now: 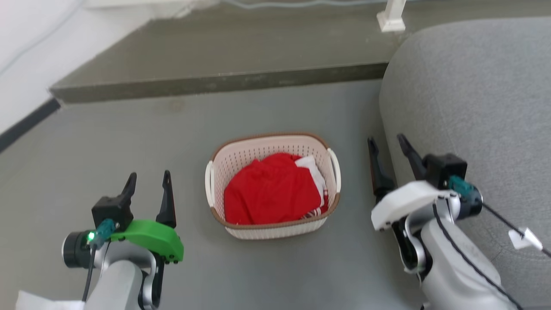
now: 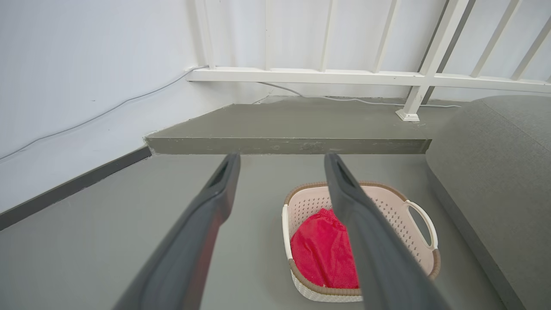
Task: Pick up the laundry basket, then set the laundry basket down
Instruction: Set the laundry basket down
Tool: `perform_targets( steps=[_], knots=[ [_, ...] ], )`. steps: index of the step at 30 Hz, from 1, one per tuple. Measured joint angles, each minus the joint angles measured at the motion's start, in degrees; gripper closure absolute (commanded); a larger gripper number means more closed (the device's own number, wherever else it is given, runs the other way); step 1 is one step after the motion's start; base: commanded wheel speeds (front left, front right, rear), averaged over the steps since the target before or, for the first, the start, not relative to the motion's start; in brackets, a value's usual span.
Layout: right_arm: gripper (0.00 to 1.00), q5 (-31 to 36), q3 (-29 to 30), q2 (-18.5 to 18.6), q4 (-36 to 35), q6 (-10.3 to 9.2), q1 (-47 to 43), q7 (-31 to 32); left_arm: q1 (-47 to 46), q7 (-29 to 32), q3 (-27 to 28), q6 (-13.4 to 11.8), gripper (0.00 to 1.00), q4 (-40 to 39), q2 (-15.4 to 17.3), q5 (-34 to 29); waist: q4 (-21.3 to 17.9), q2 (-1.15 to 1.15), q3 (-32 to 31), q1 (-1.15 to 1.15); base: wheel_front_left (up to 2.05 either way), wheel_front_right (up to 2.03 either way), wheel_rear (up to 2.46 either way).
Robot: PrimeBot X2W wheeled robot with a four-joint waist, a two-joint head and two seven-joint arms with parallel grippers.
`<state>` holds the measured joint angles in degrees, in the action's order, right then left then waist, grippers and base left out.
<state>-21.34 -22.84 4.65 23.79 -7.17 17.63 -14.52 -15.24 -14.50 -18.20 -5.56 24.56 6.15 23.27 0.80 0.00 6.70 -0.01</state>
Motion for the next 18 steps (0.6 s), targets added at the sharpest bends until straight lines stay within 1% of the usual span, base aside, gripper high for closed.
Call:
perform_targets(
  steps=[8, 13, 18],
  knots=[
    [0.0, 2.27, 1.64, -0.91, -3.97, 0.0, -6.47, 0.0, 4.26, -0.01, 1.68, -0.32, 0.0, -4.14, -0.01, -0.86, -0.34, 0.0, -3.75, 0.0, 0.0, 0.0, 0.0],
    [0.0, 3.87, 2.22, -1.18, -5.81, 0.0, -9.08, 0.0, 6.62, 0.0, 2.91, -0.52, 0.0, -5.88, -0.02, -0.94, -0.52, 0.0, -4.55, 0.0, 0.0, 0.0, 0.0],
    [0.0, 4.86, 2.77, -1.24, -7.44, 0.0, -10.78, 0.0, 8.59, -0.01, 3.63, -0.57, 0.0, -6.97, -0.02, -2.31, -0.7, 0.0, -4.74, 0.0, 0.0, 0.0, 0.0]
  ],
)
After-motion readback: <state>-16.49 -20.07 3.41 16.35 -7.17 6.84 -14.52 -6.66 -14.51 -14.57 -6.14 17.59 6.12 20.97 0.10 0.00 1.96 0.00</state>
